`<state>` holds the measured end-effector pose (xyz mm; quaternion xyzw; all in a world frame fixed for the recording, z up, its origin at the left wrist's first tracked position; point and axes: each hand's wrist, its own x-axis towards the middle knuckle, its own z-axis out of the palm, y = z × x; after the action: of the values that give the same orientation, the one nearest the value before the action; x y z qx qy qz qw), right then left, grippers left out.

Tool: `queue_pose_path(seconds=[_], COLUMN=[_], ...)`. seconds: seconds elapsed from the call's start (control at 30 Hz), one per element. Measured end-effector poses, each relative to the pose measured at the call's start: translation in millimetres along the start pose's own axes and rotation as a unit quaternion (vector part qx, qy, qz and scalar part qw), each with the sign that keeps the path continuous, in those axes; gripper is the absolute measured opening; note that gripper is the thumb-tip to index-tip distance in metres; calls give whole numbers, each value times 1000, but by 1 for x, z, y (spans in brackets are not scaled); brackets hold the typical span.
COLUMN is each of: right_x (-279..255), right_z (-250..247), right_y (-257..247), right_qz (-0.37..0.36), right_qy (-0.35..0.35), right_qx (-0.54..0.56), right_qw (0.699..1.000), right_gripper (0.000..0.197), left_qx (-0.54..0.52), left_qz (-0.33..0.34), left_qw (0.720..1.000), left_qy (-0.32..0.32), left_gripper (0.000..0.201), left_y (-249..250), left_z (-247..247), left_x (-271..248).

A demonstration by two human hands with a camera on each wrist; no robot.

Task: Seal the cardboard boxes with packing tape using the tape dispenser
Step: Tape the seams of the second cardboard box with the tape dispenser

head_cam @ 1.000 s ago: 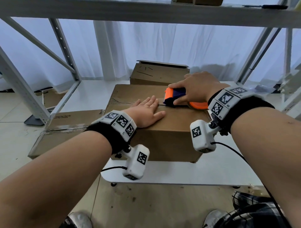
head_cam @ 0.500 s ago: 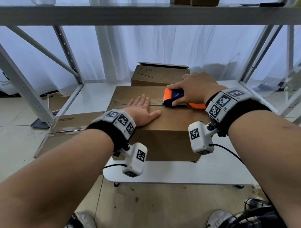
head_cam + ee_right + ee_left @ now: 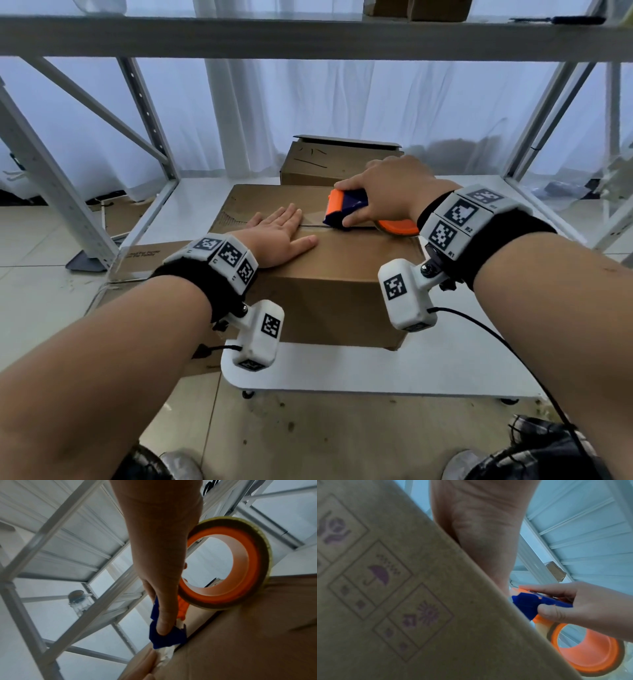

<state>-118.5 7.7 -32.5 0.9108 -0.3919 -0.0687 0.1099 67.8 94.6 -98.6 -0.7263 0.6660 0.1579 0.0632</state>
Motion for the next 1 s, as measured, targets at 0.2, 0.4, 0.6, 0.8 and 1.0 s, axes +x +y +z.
queue_pose_path(seconds=[0.2, 0.4, 0.6, 0.8, 1.0], right_x=[3, 8, 6, 1, -5], right_z=[-1, -5, -7, -6, -3], right_y=[-8, -5, -4, -6, 3], right_qz=[4, -9, -28, -29, -16], right_qy=[5, 8, 2, 14, 16], right_qx=[44, 45, 30, 2, -8], right_qw=[999, 999, 999, 999, 1000], right_gripper=[64, 67, 77, 76, 76], left_qx=[-14, -38, -14, -13, 5], left_qz=[2, 6, 47, 49, 38], left_qw=[999, 996, 996, 995, 997], left_qy=[41, 75, 70, 82, 72], left_gripper=[74, 87, 88, 87, 88], left_y=[-11, 5, -1, -2, -2], left_z=[1, -10, -6, -5, -4], left_x=[-3, 10, 20, 17, 20])
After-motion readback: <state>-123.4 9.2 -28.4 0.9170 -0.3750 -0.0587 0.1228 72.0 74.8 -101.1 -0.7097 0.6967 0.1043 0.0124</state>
